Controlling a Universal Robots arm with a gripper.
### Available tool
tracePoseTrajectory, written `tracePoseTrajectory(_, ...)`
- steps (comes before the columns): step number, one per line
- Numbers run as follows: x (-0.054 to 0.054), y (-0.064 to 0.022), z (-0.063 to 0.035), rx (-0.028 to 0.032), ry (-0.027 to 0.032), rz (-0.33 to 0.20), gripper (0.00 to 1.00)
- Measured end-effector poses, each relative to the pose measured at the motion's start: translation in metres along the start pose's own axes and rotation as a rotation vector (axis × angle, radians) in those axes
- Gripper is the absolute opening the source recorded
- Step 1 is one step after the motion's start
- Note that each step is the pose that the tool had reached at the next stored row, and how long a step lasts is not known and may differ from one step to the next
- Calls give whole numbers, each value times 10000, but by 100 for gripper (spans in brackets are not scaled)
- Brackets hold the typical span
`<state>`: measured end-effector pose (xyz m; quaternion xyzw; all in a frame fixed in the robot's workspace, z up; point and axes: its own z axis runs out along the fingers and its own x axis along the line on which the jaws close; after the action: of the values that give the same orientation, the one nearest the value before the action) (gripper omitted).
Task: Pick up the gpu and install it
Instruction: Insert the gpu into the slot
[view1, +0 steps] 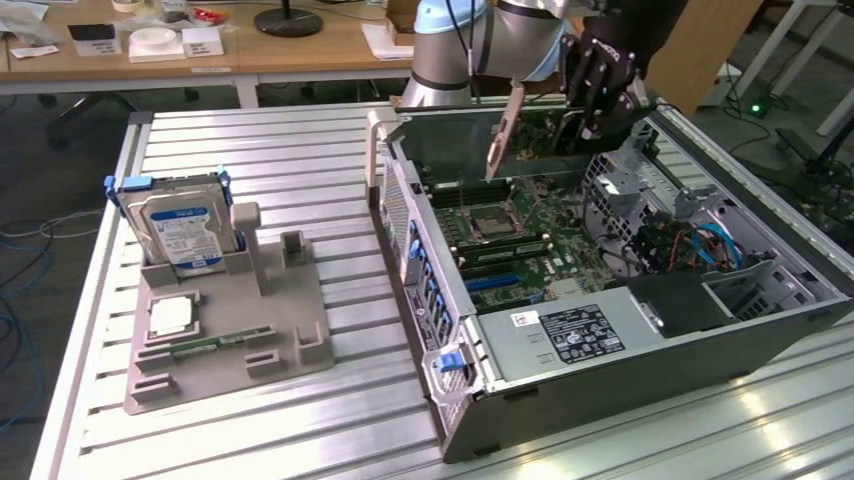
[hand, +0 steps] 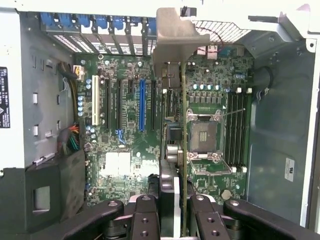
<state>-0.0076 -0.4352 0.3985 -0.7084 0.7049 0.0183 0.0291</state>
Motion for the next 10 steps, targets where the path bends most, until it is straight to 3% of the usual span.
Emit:
tracePoseTrajectory(4, 4, 141, 70, 4, 9, 3, 28)
tracePoseTrajectory(10, 8, 181, 178, 33, 50, 441, 28)
